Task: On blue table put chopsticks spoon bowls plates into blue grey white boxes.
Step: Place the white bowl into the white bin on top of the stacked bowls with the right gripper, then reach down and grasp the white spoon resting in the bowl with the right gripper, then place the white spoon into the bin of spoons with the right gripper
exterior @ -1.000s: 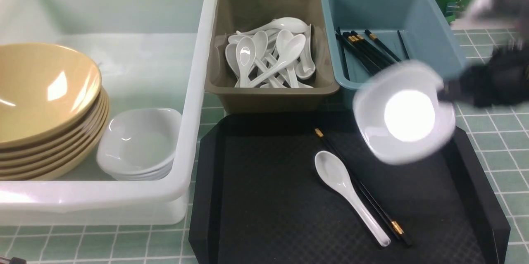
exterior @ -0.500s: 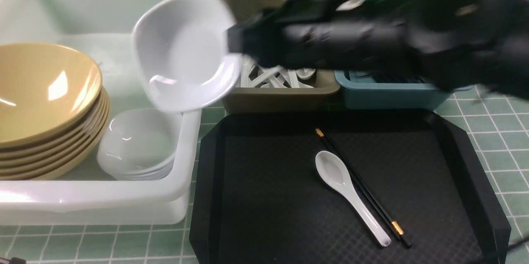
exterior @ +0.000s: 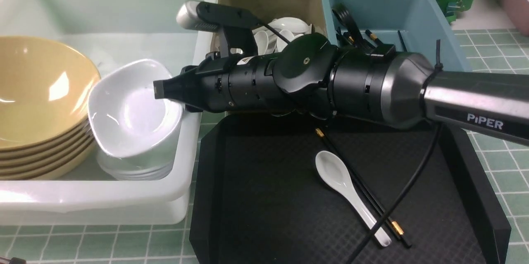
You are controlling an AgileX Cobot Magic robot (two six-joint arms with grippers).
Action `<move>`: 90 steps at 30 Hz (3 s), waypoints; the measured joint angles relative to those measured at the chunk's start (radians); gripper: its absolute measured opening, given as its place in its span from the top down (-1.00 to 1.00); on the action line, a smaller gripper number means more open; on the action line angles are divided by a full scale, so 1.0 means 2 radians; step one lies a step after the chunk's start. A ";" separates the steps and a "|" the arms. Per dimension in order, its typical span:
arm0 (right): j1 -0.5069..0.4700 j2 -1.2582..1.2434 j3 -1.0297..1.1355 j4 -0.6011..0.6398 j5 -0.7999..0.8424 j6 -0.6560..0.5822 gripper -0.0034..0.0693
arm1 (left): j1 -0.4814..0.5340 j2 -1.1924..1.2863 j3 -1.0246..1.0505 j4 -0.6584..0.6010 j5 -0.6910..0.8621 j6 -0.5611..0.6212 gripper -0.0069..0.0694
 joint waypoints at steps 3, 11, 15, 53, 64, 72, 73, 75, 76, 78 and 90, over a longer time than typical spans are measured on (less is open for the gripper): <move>0.000 0.000 -0.002 0.001 -0.005 0.002 0.30 | 0.000 0.000 0.000 0.000 0.000 0.000 0.81; -0.006 -0.009 -0.003 -0.001 0.024 -0.013 -0.06 | 0.000 0.000 0.000 0.000 0.000 0.000 0.81; -0.029 -0.044 -0.002 -0.061 0.110 -0.028 -0.08 | 0.000 0.000 0.000 0.000 0.000 -0.005 0.81; -0.081 -0.125 0.303 -0.431 0.202 0.166 0.57 | 0.000 0.000 0.001 0.000 -0.004 -0.010 0.81; -0.080 -0.144 0.210 -0.423 0.282 0.127 0.62 | 0.000 0.000 0.001 0.000 -0.009 -0.010 0.81; -0.081 -0.144 0.081 -0.449 0.009 0.089 0.62 | 0.000 0.000 0.001 0.005 -0.009 -0.010 0.81; -0.082 -0.130 0.074 -0.450 -0.040 0.084 0.62 | 0.000 0.000 0.001 0.005 -0.009 -0.010 0.81; -0.088 -0.087 0.063 -0.450 -0.134 0.075 0.62 | 0.000 0.000 0.001 0.007 -0.009 -0.010 0.81; -0.091 -0.073 0.060 -0.450 -0.156 0.075 0.62 | 0.000 0.000 0.001 0.008 -0.009 -0.010 0.81; -0.103 -0.017 0.049 -0.442 -0.204 0.082 0.62 | 0.000 0.000 0.001 0.009 -0.009 -0.010 0.81; -0.138 0.037 0.002 -0.409 -0.005 0.135 0.05 | 0.000 0.000 0.001 0.009 -0.007 -0.010 0.81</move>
